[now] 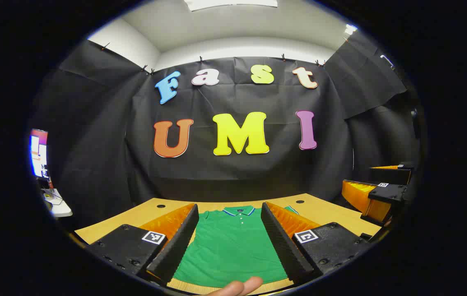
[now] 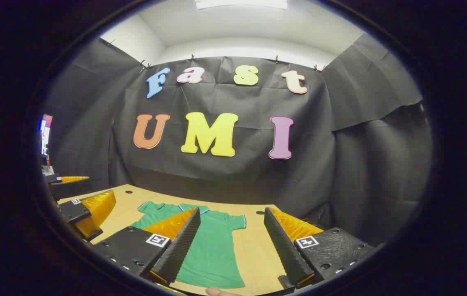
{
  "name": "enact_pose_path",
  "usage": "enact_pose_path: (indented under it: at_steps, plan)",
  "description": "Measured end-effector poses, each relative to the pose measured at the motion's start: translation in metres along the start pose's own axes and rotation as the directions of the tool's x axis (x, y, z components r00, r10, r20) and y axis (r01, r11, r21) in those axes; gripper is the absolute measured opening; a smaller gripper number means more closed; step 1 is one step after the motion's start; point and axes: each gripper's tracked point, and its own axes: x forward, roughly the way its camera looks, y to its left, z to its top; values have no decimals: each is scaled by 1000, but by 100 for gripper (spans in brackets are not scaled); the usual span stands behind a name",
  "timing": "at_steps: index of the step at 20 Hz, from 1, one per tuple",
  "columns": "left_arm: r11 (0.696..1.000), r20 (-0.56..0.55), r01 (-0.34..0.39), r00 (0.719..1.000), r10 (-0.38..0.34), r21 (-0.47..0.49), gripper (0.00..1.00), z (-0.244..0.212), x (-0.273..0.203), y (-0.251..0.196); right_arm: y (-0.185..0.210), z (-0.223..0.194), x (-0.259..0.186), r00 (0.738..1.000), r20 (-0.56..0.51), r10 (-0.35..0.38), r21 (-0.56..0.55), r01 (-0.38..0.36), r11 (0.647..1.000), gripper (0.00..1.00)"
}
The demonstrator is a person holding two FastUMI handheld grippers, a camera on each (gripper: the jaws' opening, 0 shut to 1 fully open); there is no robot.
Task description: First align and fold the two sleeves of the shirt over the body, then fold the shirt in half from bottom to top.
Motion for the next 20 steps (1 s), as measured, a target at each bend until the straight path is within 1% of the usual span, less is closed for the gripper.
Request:
enact_pose_path:
  at_steps: [3,4,5,6,8,9,10,13,14,15,20]
  plan:
    - [1000,-11,-3,1000,3,-6,98,-4,1,1,-3,-2,2,1000,-2,-5,1,5,1000,97]
    - [1000,-12,-2,1000,2,-7,98,-3,3,2,-3,-1,2,1000,-4,-7,0,7,1000,95]
    - [1000,-9,-4,1000,4,-6,98,-3,3,3,-4,-1,1,1000,-3,-8,0,8,1000,97]
    - [1000,-5,-9,1000,9,-4,98,-2,2,6,-3,1,1,1000,0,-5,0,5,1000,95]
    - [1000,-2,-18,1000,18,-2,98,-2,4,9,-3,2,2,1000,6,-3,-2,3,1000,96]
    - [1000,-3,-21,1000,21,-4,98,-3,4,10,-3,2,3,1000,6,-4,0,4,1000,95]
    - [1000,-8,-23,1000,23,-6,98,-5,5,12,-4,2,3,1000,6,-7,4,7,1000,96]
    - [999,-22,-34,999,34,-14,98,-9,8,17,-11,0,7,1000,0,-28,6,28,1000,95]
    - [999,-25,-35,999,35,-16,98,-10,10,19,-12,0,7,1000,-3,-30,10,30,1000,96]
    - [999,-27,-38,999,37,-17,98,-10,10,19,-13,-2,7,1000,-7,-28,17,28,999,95]
    - [999,-34,-38,999,38,-17,98,-15,12,17,-22,-7,15,999,-20,-31,44,32,999,95]
